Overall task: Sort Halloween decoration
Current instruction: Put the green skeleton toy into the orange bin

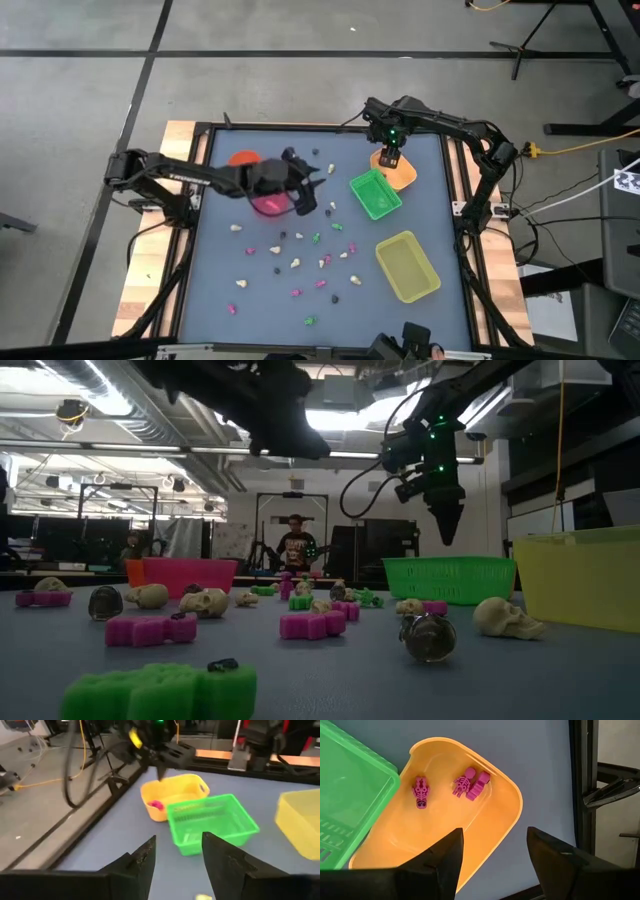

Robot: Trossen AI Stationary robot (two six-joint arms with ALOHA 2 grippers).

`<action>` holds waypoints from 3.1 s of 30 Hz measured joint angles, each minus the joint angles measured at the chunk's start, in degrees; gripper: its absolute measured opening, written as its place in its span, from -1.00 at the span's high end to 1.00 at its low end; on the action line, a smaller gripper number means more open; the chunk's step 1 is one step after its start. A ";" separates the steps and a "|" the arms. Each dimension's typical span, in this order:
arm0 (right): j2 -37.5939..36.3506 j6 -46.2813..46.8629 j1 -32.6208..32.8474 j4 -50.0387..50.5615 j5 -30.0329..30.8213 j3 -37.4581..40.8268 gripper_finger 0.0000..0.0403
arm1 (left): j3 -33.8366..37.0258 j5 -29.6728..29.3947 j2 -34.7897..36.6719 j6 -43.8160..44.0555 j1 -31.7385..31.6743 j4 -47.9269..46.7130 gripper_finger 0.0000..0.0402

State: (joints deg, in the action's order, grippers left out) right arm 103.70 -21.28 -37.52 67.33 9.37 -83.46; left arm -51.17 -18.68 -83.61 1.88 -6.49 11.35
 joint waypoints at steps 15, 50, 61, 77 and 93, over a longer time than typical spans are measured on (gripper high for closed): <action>0.02 0.02 0.02 0.00 -0.22 0.00 -0.08 | -0.35 11.11 -5.56 -1.10 -17.13 3.09 0.28; 0.02 0.02 0.02 -0.24 -3.61 0.00 -0.08 | -0.38 16.92 -22.18 -7.68 -19.59 3.49 0.28; 0.02 0.02 0.00 -0.24 -3.65 0.00 -0.08 | -0.38 19.70 -22.18 -10.00 -19.57 3.14 0.28; 0.02 0.02 0.00 -0.24 -3.66 0.00 -0.08 | -0.33 19.70 -22.18 -13.06 -19.60 1.05 0.28; 0.02 0.02 0.00 -0.23 -3.65 0.00 -0.08 | -0.33 19.60 -22.18 -14.52 -19.77 1.09 0.28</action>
State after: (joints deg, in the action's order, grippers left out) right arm 103.72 -21.26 -37.52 67.10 5.72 -83.46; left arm -51.51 0.91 -105.80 -12.65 -26.26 12.45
